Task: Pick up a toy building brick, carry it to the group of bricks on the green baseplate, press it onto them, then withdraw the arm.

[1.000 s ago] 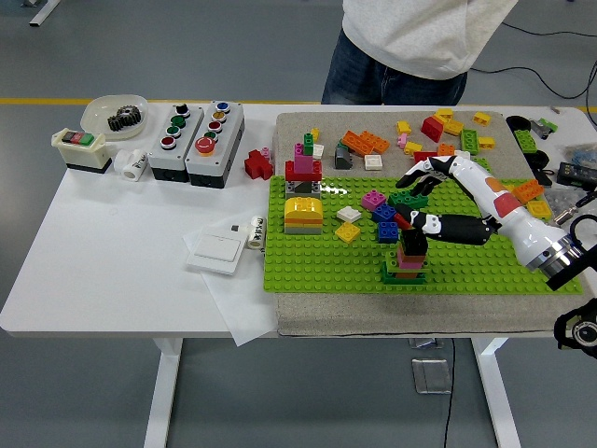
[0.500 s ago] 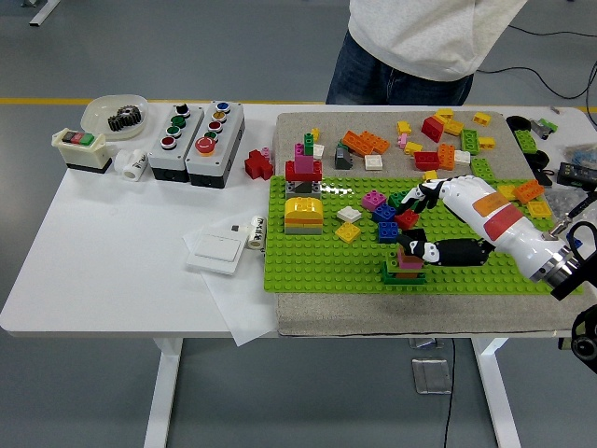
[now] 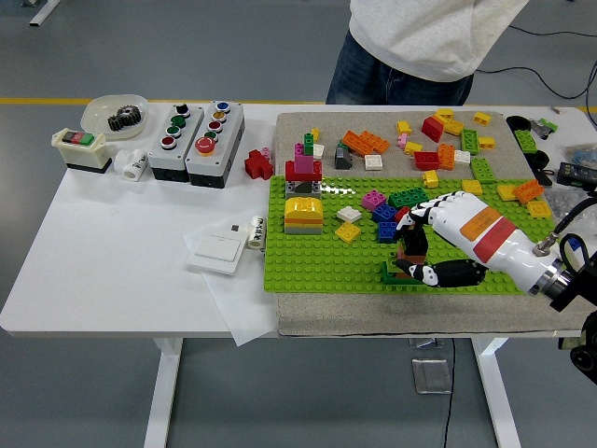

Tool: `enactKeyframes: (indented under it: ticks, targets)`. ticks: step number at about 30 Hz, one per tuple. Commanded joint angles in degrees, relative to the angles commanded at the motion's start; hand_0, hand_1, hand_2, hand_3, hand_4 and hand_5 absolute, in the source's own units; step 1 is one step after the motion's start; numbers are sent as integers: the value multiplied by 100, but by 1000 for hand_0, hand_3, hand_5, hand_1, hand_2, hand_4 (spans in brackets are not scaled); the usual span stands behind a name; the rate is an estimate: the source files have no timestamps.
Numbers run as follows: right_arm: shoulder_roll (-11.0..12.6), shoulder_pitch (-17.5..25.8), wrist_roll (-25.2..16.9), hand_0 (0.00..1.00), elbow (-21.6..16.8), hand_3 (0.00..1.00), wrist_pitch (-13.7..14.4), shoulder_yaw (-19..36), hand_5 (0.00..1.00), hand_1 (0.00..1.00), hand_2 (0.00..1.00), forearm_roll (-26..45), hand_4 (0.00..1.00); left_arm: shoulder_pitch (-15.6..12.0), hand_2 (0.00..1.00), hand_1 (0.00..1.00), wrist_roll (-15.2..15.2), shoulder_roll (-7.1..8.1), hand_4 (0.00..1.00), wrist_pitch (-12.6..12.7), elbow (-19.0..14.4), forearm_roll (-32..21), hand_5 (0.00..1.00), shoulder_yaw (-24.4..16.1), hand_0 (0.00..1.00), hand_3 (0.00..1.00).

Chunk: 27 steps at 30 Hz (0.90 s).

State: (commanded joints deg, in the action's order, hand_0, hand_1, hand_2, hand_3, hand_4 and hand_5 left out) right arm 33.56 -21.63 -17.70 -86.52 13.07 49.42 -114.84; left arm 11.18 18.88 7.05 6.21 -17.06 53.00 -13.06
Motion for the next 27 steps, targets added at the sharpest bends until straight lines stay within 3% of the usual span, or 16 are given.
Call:
enactKeyframes:
  ticks: [27]
  targets:
    - [-14, 28, 33, 426, 161, 523, -38, 44, 421, 483, 548, -198, 711, 42, 645, 580, -20, 0, 601, 24, -13, -80, 675, 58, 485, 578]
